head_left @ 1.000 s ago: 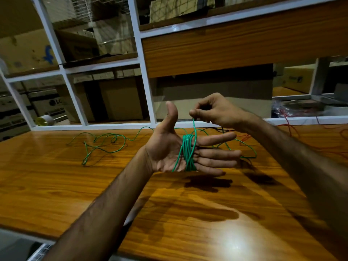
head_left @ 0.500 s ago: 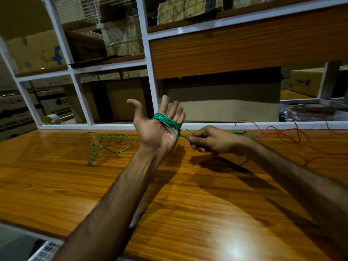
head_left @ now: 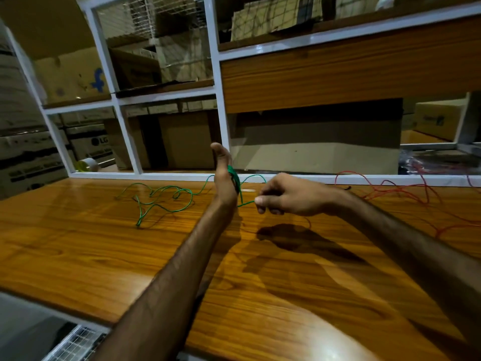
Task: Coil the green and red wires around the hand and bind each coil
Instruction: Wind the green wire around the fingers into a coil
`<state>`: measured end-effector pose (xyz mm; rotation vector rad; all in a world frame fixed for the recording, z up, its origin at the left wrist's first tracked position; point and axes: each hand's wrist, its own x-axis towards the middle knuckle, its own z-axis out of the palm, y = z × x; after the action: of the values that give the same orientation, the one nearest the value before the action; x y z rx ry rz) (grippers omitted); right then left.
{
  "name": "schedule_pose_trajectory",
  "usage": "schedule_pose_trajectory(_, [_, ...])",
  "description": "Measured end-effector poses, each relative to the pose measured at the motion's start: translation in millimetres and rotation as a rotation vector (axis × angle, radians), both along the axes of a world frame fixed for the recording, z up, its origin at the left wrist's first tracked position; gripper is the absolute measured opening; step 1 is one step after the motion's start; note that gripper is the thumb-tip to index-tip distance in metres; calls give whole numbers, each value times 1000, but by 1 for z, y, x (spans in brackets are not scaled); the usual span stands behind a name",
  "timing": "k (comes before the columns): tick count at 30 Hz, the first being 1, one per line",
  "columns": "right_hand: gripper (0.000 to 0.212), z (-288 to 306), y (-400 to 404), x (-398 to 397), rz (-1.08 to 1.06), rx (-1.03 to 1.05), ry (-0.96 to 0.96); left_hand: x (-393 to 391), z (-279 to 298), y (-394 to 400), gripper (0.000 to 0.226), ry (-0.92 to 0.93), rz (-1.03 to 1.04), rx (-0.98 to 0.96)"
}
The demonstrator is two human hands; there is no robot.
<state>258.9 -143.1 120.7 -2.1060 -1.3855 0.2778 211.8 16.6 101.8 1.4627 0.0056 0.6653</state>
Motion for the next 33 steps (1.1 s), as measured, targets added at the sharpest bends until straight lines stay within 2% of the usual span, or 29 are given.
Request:
schedule_pose_trajectory(3, [26,7,-6,4,-33,80,-38,1,-3,-6,129,158,-275,103])
schedule_pose_trajectory(5, [22,12,-11,9,-56,144,-82,3,-8,-5,140,252,-448,164])
schedule_pose_trajectory(7, [16,17,-17,13,-75,198,-89,4,-13,-6,132,313,-521,272])
schedule_pose_trajectory(9, [12,19,-21,19,-91,238,-92,4,-18,-9,130,351,-570,299])
schedule_pose_trajectory(12, [15,20,-25,21,-93,264,-152,1,-19,-16,129,401,-675,220])
schedule_pose_trajectory(16, [20,21,-32,25,-112,364,-160,-8,-12,-13,139,490,-748,195])
schedule_pose_trajectory(19, [21,17,-33,31,-135,385,-154,-18,-5,-16,127,541,-854,98])
schedule_pose_trajectory(21, [20,13,-33,35,-149,386,-155,-22,-2,-18,127,571,-940,26])
schedule_pose_trajectory(25, [25,4,-32,41,-181,388,-149,-28,0,-18,137,480,-1222,-67])
schedule_pose_trajectory(29, [33,2,-31,41,-121,424,-98,-28,1,-15,142,389,-1283,-101])
schedule_pose_trajectory(31, [29,-3,-34,38,-69,377,-13,-30,4,-15,142,344,-1312,-140])
schedule_pose_trajectory(33, [15,-13,-37,35,-32,330,7,-32,8,-17,140,272,-1348,-194])
